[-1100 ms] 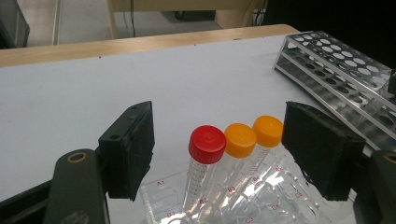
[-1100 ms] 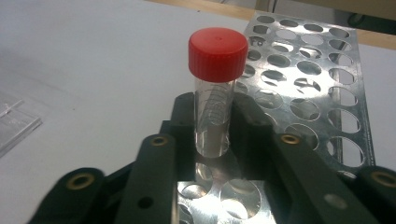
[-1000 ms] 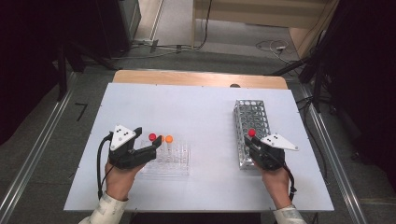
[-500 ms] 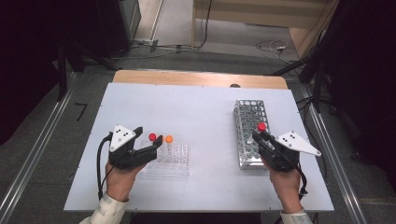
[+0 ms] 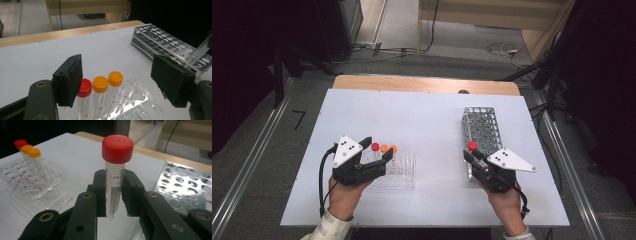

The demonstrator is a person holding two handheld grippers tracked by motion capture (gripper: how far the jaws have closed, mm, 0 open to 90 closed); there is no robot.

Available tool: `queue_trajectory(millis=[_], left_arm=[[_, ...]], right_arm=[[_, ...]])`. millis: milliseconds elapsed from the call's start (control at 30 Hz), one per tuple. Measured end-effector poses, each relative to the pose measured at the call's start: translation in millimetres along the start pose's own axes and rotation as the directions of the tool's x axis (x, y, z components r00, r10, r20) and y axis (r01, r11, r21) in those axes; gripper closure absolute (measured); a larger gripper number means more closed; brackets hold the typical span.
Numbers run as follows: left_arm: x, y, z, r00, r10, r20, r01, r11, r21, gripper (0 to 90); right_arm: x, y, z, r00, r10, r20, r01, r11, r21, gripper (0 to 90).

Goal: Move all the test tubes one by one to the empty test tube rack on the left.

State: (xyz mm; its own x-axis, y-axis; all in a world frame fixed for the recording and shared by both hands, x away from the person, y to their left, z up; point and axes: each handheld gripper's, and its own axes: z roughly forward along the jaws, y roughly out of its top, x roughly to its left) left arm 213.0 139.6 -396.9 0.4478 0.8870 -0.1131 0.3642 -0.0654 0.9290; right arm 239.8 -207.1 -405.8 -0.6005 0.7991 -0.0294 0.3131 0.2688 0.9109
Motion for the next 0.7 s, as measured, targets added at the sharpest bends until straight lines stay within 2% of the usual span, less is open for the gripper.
queue_trajectory(millis=[300, 467, 567, 700], left_arm=[[-27.1, -0.5, 7.3, 0.9961, 0.04, 0.078, -0.041, 0.9991, 0.009, 26.4], [-45.7, -4.0, 16.8, 0.9888, 0.069, 0.133, -0.073, 0.997, 0.027, 28.0], [-56.1, -6.2, 22.0, 0.9794, 0.082, 0.184, -0.091, 0.9952, 0.037, 31.0], [-68.5, -8.5, 28.1, 0.961, 0.091, 0.261, -0.107, 0.9931, 0.048, 38.5]], right_arm=[[24.4, -8.7, 15.4, 0.9957, -0.028, -0.088, 0.031, 0.999, 0.04, 71.4], [37.6, -13.5, 23.0, 0.9911, -0.046, -0.125, 0.054, 0.997, 0.062, 71.3], [44.4, -14.8, 25.1, 0.987, -0.065, -0.147, 0.075, 0.995, 0.064, 71.3], [53.9, -15.3, 25.0, 0.9809, -0.079, -0.178, 0.093, 0.993, 0.069, 71.2]])
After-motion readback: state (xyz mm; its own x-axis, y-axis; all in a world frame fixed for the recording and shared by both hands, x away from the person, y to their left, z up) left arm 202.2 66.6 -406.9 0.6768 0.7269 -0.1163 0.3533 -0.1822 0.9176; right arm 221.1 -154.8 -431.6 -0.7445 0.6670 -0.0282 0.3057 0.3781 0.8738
